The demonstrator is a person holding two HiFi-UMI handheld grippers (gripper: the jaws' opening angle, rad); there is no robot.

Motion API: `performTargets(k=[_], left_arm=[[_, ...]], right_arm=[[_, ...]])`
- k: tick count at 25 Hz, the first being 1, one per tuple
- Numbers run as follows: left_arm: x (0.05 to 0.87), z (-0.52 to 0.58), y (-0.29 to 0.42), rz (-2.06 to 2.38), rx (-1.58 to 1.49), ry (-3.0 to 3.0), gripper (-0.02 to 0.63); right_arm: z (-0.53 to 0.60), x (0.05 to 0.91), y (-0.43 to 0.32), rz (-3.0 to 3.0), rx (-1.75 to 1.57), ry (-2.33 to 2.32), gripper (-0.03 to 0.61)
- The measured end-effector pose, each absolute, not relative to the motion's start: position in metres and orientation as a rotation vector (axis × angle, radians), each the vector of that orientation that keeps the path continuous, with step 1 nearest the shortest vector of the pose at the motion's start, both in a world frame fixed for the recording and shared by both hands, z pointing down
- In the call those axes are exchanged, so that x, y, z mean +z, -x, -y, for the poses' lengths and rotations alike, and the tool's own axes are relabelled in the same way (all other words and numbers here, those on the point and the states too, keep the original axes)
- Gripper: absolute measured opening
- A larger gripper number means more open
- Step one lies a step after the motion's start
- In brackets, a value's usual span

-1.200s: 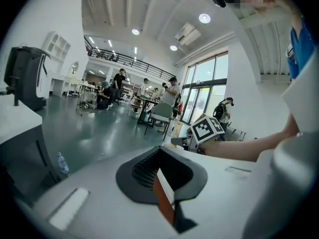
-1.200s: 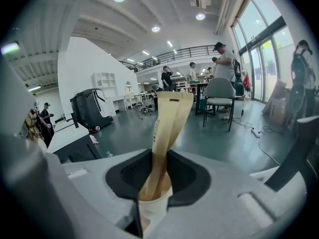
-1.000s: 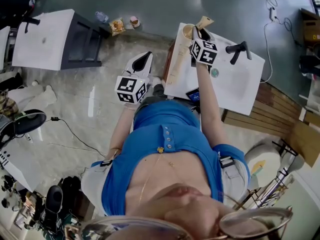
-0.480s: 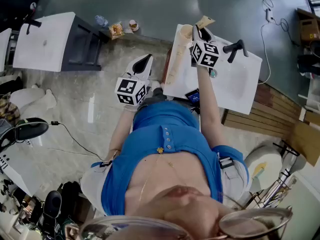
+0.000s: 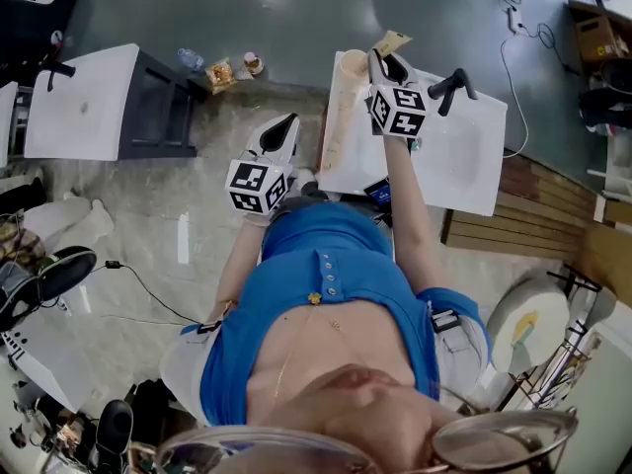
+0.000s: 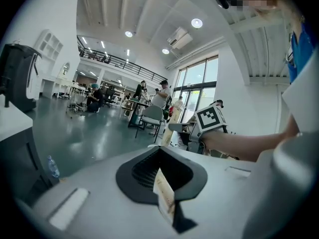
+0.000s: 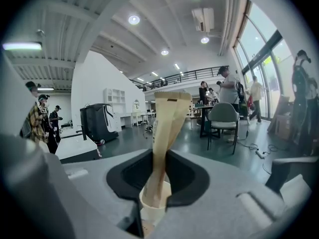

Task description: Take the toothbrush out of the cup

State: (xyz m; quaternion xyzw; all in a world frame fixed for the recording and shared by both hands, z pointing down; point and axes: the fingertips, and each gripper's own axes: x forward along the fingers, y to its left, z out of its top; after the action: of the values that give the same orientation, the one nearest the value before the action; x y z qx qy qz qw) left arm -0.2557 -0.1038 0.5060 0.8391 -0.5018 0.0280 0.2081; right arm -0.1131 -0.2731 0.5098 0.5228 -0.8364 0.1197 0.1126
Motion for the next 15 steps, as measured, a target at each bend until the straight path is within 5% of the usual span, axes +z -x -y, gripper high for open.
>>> performTargets(k=[15], left_arm=[[0.504,0.1,0.208,1.296,0.121,-2.401,0.0]], right_arm=[[0.235,0.497,0.094,2.517,0.447,-1.451,0.071]])
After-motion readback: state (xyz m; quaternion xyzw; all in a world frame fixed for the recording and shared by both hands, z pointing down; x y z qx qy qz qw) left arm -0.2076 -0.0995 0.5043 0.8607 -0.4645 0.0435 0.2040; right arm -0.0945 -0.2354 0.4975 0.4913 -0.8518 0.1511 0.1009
